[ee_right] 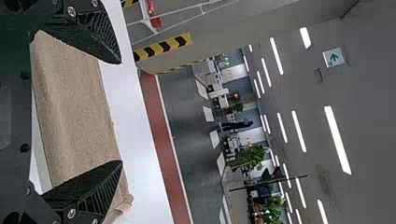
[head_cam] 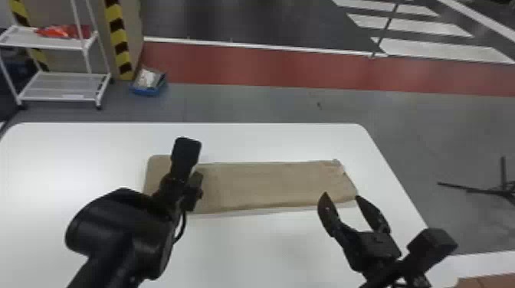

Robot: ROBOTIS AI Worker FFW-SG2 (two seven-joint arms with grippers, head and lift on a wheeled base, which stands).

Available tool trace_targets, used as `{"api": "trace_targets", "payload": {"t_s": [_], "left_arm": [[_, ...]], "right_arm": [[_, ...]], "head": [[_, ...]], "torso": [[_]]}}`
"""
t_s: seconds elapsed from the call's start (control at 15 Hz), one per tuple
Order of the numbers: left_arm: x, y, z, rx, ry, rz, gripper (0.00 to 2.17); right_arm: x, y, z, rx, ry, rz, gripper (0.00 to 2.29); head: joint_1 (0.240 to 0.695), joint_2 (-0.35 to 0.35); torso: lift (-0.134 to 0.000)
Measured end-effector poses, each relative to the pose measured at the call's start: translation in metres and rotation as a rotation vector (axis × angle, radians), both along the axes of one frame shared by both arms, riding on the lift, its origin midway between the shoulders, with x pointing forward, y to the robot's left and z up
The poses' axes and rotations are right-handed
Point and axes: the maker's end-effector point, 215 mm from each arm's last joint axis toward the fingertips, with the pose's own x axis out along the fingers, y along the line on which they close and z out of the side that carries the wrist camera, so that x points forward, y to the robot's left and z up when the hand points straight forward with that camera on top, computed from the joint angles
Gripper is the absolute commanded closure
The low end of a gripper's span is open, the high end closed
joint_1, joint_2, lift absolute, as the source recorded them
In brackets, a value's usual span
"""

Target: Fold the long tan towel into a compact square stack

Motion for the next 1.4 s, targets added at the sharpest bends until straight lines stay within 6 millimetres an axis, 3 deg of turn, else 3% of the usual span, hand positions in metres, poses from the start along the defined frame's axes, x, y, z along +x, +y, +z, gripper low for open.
{"api": "trace_targets", "payload": {"t_s": [0.07, 0.2, 0.4, 0.53, 0.6, 0.73, 0.87, 1.0, 1.13, 1.4], "left_arm": [[0.003, -0.014, 0.007, -0.043, -0.031, -0.015, 0.00], [0.003, -0.024, 0.019, -0.093, -0.063, -0.019, 0.03], [-0.013, -0.004, 0.040, -0.179, -0.092, 0.018, 0.03], [-0.024, 0.032, 0.053, -0.211, -0.115, 0.085, 0.03], [-0.028, 0.050, 0.055, -0.215, -0.124, 0.119, 0.03], [-0.041, 0.103, 0.049, -0.202, -0.126, 0.203, 0.04], [-0.061, 0.154, 0.038, -0.184, -0.123, 0.264, 0.04], [-0.081, 0.193, 0.032, -0.184, -0.129, 0.303, 0.04], [-0.094, 0.219, 0.034, -0.191, -0.159, 0.321, 0.04], [-0.108, 0.239, 0.031, -0.208, -0.174, 0.332, 0.04]], "right_arm": [[0.001, -0.001, -0.002, 0.001, 0.002, -0.001, 0.13], [0.008, 0.003, -0.005, 0.001, 0.008, 0.003, 0.13], [0.029, 0.020, -0.011, -0.008, 0.028, 0.025, 0.13], [0.053, 0.049, -0.016, -0.009, 0.051, 0.057, 0.13], [0.065, 0.064, -0.020, -0.010, 0.068, 0.072, 0.19], [0.091, 0.106, -0.033, -0.012, 0.122, 0.134, 0.22], [0.108, 0.146, -0.048, -0.025, 0.165, 0.201, 0.31], [0.121, 0.172, -0.063, -0.072, 0.199, 0.234, 0.38], [0.133, 0.187, -0.082, -0.151, 0.241, 0.248, 0.38], [0.149, 0.200, -0.097, -0.249, 0.274, 0.270, 0.50]], "head": [[0.695, -0.237], [0.695, -0.251], [0.695, -0.225], [0.695, -0.176], [0.695, -0.112], [0.695, -0.044], [0.695, 0.076], [0.695, 0.139], [0.695, 0.194], [0.695, 0.225]], "torso": [[-0.057], [-0.057], [-0.057], [-0.057], [-0.057], [-0.057], [-0.057], [-0.057], [-0.057], [-0.057]]}}
